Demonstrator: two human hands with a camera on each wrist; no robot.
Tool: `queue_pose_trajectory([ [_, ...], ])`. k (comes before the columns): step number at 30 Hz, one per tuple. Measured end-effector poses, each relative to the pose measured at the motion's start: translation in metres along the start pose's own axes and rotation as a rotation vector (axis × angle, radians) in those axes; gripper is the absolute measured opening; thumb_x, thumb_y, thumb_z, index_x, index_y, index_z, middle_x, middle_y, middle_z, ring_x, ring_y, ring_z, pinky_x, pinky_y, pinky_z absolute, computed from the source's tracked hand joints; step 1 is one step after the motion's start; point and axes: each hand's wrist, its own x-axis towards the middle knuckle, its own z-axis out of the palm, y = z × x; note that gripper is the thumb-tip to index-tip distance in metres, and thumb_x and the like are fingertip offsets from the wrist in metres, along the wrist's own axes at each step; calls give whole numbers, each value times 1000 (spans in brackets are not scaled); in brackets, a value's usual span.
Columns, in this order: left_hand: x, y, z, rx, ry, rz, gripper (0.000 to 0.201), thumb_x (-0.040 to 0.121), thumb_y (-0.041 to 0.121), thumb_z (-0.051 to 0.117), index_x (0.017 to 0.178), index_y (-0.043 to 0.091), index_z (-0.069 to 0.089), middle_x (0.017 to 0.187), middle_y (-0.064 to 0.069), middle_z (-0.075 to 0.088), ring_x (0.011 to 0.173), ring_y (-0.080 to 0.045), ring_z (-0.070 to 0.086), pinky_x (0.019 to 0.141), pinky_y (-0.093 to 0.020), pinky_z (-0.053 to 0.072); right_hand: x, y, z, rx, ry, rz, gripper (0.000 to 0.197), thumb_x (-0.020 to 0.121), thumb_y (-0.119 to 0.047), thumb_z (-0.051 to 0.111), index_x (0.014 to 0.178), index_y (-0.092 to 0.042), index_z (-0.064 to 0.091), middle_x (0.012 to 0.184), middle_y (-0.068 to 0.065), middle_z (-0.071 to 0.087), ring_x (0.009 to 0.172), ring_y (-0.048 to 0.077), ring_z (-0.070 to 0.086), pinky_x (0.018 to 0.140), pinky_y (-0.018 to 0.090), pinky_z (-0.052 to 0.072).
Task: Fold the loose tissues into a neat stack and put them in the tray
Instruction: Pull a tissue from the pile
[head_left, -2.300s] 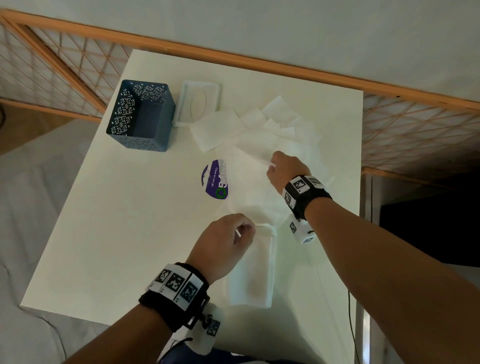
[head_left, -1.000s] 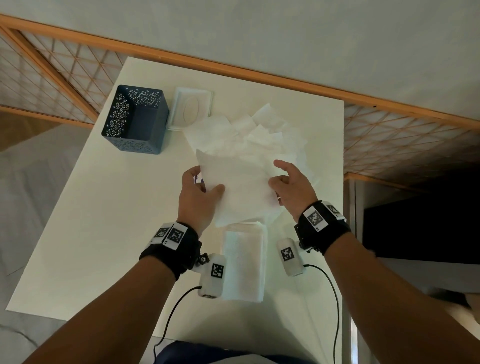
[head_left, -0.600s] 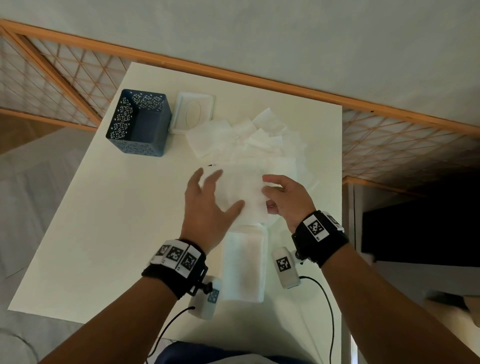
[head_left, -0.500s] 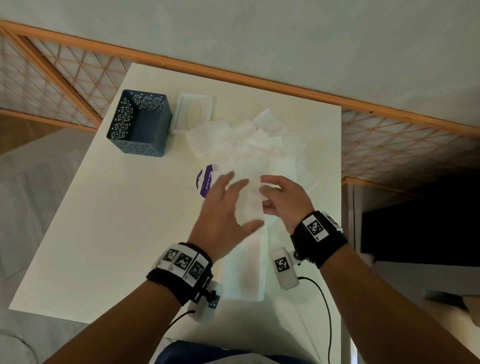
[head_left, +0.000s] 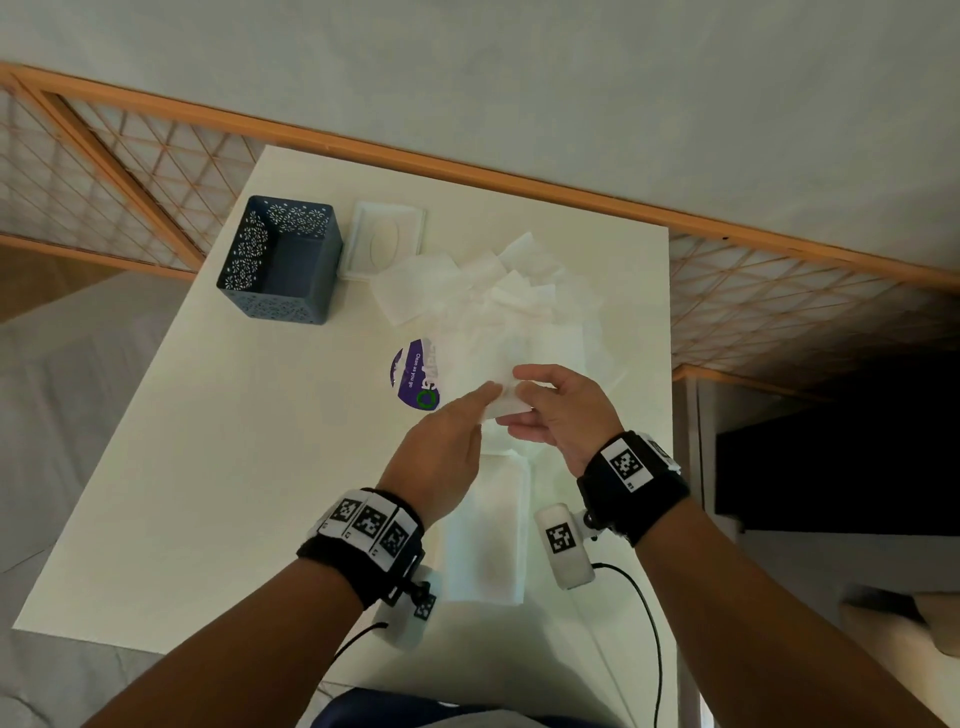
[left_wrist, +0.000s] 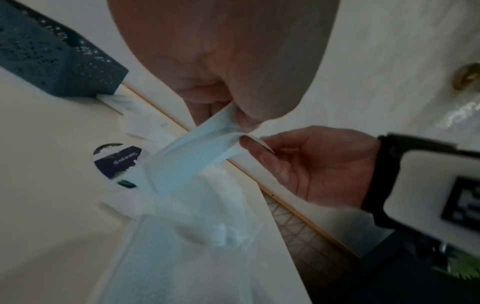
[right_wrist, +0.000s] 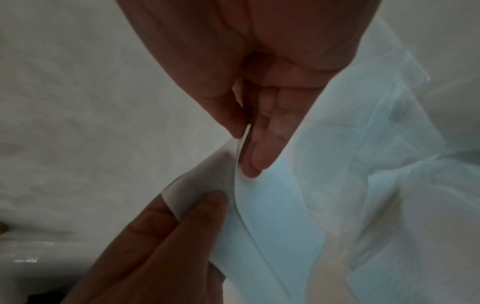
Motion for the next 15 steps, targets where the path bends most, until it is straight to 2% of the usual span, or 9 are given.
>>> queue_pose_trajectory([
  [2,2,4,-4,-87,-3,-76,45,109,8,45,151,21,55,112,8,66,99,-12,63,82,1,37,1,2,-2,-54,14,-19,21,101,-7,61,120,-12,70,105,16,76,84,33,79,78,36,64],
  [4,4,6,-7,-158,24,-126,40,112,16,42,147,23,60,115,14,67,103,-7,64,87,-2,40,3,3,-7,-117,36,-44,21,100,-5,60,115,-13,71,104,16,74,79,30,78,76,36,64],
  [6,7,5,-12,-259,81,-169,35,113,21,42,137,28,66,121,16,72,111,-3,66,97,-16,48,5,4,-13,-207,75,-72,22,98,-3,56,109,-14,72,99,18,72,73,25,74,73,37,64],
  [8,10,3,-20,-332,133,-211,31,111,20,45,120,32,72,106,12,76,100,-5,69,90,-27,53,5,5,-20,-377,140,-108,25,97,-4,51,101,-19,71,94,13,70,67,23,72,71,39,65],
  [10,12,3,-30,-377,172,-263,24,107,26,50,104,28,73,94,-5,75,87,-17,68,85,-39,54,4,4,-27,-595,205,-154,27,97,-10,49,94,-26,70,84,2,69,66,24,71,69,37,63],
  [12,13,7,-42,-431,180,-314,25,105,32,55,97,17,73,99,-15,74,88,-27,68,86,-47,56,3,3,-30,-734,223,-207,27,97,-13,50,93,-30,70,78,-4,68,68,20,68,65,29,56],
  [14,13,13,-53,-520,153,-368,25,107,31,58,93,18,75,105,-9,76,93,-24,69,84,-42,55,1,1,-29,-776,199,-256,25,97,-14,51,97,-29,71,79,-3,69,66,10,62,60,15,45],
  [15,14,17,-58,-560,128,-381,25,106,31,59,89,22,75,106,-3,75,91,-20,67,81,-38,53,-1,0,-27,-765,176,-279,25,98,-14,51,101,-28,71,80,-2,69,64,6,60,59,12,42],
])
